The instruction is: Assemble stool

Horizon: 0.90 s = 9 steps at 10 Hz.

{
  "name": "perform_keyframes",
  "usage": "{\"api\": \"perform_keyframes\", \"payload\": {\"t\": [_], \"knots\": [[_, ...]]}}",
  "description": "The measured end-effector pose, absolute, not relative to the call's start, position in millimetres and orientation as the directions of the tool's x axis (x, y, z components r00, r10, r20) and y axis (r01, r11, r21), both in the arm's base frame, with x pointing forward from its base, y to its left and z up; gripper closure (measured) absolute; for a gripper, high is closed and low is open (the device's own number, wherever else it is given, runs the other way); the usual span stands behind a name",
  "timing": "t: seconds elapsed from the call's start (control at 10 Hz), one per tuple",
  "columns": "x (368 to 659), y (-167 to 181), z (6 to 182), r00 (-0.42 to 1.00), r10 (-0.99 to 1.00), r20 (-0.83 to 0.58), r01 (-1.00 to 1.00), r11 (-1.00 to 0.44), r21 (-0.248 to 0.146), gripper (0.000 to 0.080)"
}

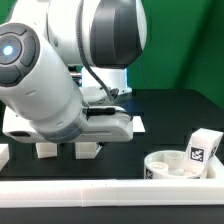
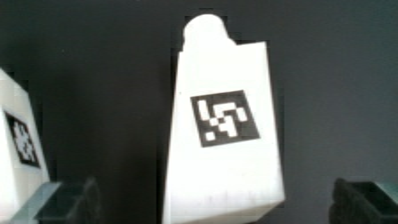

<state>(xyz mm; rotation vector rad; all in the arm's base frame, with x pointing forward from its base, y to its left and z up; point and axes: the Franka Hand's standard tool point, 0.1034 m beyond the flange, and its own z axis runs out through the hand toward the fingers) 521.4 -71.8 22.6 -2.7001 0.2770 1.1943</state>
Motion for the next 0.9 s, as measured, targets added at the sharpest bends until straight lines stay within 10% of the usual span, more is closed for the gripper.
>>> {"api": "perform_keyframes", "payload": {"t": [0.9], "knots": [[503.6,-63.6,1.9,0.570,-0.077,-0.818,-0.237,-0.969,-0.074,0.0150]]}}
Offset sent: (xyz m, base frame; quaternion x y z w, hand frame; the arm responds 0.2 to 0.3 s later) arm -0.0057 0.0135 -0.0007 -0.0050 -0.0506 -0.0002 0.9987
